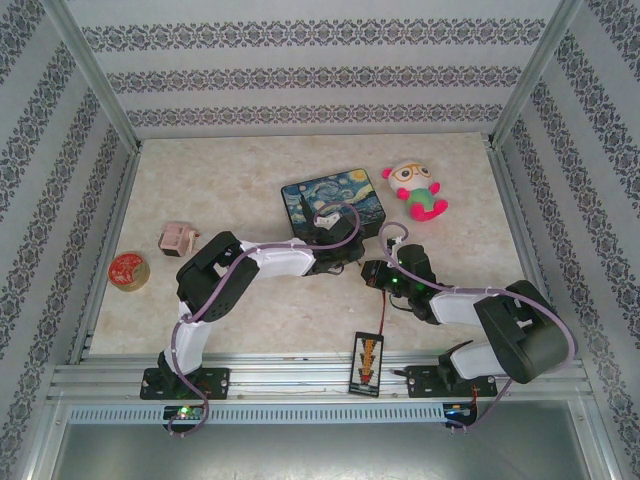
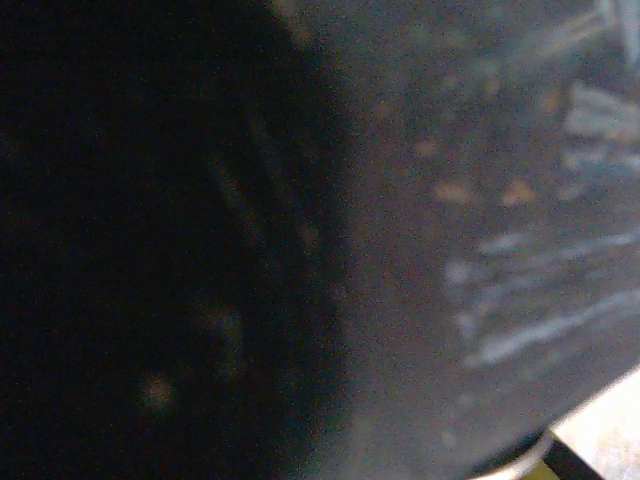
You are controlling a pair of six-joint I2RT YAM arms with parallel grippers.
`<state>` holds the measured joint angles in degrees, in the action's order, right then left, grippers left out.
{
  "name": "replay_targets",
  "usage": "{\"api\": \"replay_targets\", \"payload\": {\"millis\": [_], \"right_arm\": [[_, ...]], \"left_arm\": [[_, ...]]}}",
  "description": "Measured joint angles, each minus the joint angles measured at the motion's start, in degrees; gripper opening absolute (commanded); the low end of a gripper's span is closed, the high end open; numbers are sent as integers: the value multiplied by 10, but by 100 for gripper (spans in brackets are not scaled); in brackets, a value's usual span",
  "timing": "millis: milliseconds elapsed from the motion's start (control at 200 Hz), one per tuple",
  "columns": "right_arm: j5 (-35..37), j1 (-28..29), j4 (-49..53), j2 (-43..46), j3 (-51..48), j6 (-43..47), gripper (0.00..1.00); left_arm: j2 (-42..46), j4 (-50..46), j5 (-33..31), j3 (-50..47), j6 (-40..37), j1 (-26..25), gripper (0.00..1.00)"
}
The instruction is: Unlock the padlock with the key
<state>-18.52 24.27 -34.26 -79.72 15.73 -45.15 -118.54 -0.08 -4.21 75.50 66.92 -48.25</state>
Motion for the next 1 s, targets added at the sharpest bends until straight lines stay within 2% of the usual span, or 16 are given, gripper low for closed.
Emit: {"api": "replay_targets", "payload": {"millis": [625,999], "right_arm": [[-2,-5,-8,1,-17,-2,0],[-5,-13,-47,-41,-10,-17,0]], "left_arm": [[3,19,7,-9,14,4,21],[3,23,12,-10,20,7,21]]}}
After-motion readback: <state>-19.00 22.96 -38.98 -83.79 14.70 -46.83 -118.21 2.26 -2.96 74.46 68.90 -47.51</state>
